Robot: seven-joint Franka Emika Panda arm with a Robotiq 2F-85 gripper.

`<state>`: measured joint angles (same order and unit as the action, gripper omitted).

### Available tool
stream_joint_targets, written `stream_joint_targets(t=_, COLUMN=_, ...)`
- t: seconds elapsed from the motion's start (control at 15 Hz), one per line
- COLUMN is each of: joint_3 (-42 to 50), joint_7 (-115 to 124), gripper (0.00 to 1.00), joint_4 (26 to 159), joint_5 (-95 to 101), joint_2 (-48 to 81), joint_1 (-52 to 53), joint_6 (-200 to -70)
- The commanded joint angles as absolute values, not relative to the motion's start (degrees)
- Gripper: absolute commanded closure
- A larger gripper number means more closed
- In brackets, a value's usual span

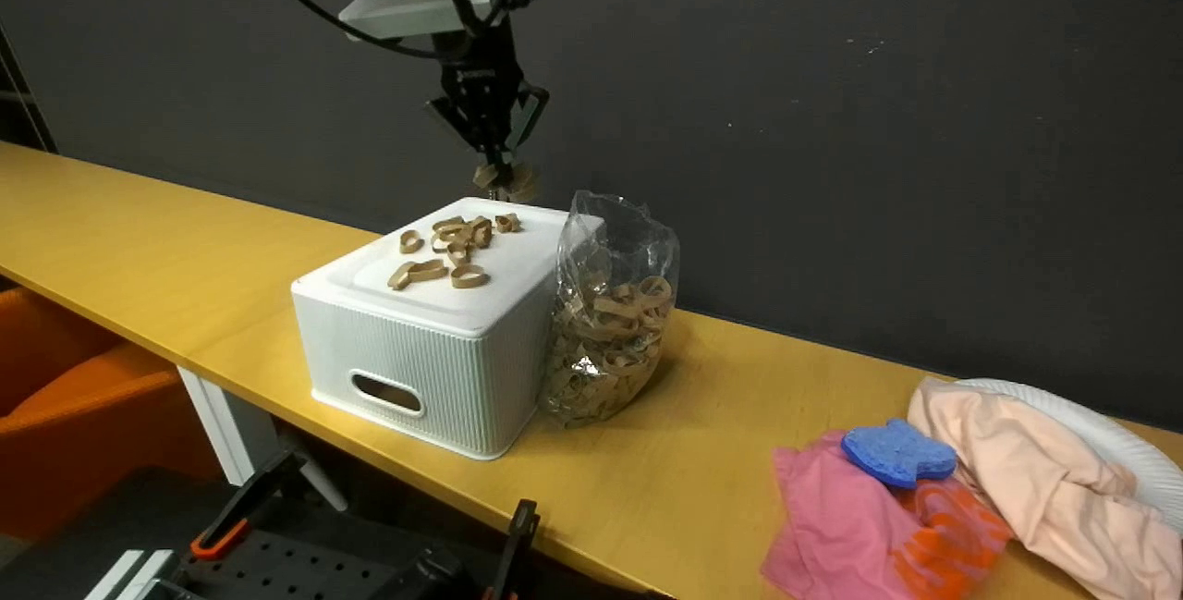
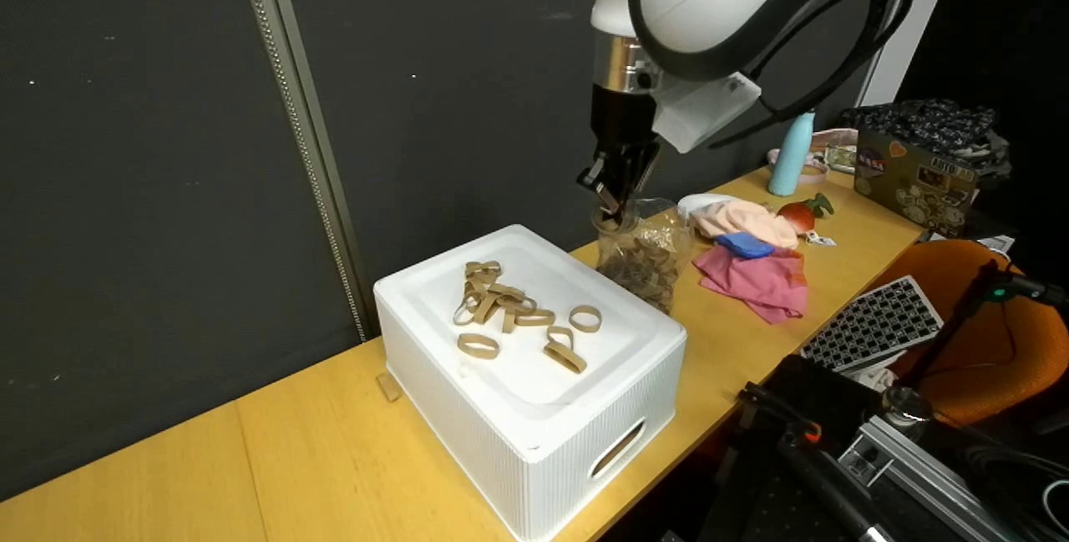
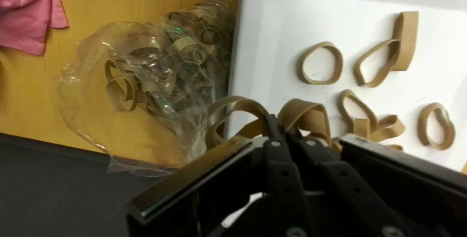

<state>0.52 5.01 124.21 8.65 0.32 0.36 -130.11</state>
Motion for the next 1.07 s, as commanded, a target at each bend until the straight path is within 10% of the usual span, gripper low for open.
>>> stream_joint_targets(t=0.0, joint_3=2.22, joint_7=5.12, gripper=0.99, joint_4=127.35, joint_5=9.32, joint_2=-4.59, joint_1=-1.77, joint_6=-128.76)
stream_joint_targets(t=1.0, joint_3=7.77, joint_7=3.19, gripper=0.99, joint_4=121.04, joint_5=8.31, joint_2=3.07, joint_1=-8.19, joint_6=-128.30)
